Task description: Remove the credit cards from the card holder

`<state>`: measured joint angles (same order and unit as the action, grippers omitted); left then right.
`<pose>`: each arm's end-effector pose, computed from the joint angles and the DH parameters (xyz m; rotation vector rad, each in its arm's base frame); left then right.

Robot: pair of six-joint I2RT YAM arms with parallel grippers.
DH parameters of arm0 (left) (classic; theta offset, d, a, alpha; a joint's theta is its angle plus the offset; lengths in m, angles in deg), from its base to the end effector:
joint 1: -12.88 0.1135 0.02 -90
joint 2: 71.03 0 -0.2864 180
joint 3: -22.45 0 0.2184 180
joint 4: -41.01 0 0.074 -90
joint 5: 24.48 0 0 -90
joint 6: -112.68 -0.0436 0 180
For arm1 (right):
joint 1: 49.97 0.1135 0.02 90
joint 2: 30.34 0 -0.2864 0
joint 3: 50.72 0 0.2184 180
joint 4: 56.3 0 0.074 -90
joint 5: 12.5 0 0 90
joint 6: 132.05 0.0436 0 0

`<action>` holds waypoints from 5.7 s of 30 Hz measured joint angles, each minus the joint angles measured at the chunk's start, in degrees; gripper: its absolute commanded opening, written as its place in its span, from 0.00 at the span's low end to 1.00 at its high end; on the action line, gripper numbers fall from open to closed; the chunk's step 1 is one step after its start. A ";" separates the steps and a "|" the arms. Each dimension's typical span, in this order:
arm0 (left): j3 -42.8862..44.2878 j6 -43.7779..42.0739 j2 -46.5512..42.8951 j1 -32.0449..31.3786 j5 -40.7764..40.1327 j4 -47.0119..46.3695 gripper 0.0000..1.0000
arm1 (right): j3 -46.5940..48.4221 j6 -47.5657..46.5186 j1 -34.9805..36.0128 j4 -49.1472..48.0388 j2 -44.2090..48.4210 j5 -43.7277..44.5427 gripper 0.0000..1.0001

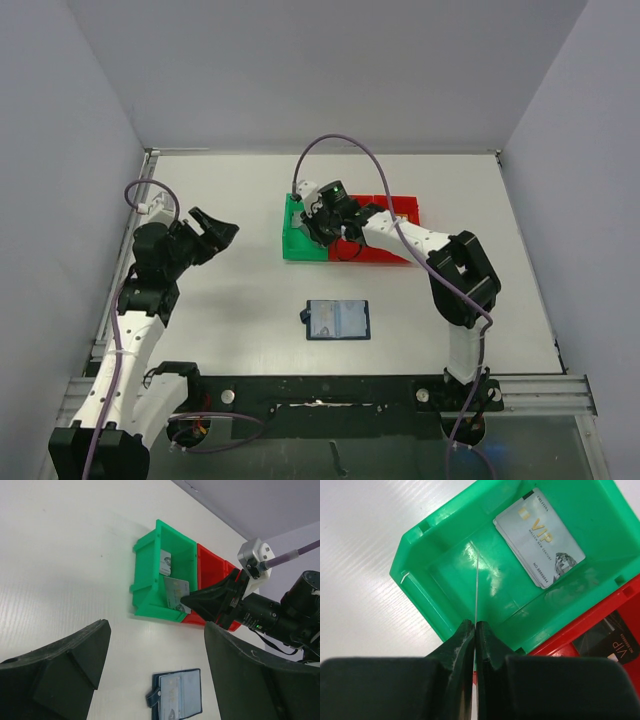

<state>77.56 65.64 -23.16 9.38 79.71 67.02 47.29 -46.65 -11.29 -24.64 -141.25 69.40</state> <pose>0.1537 -0.0201 0.3160 -0.4967 1.9023 -0.7773 0.3229 0.2664 0.2501 -0.9449 2.1901 0.4539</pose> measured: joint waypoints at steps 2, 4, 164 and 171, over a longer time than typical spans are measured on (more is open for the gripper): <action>0.00 -0.79 0.70 0.00 0.39 0.39 0.75 | -0.11 -0.11 0.17 1.05 0.02 -0.13 0.00; -0.02 -1.38 1.27 0.00 0.70 0.72 0.75 | -0.57 -0.17 0.66 1.16 0.24 0.07 0.00; -5.81 -0.15 35.08 -44.74 -3.30 -7.76 0.09 | -62.29 73.96 4.92 -36.52 30.53 -2.67 0.25; -7.13 0.83 35.06 -44.78 -3.28 -10.69 0.09 | -62.07 73.70 4.87 -35.93 30.40 -2.91 0.23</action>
<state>70.43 66.47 11.90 -35.41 76.43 56.33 -14.79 27.05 -6.42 -60.58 -110.85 66.49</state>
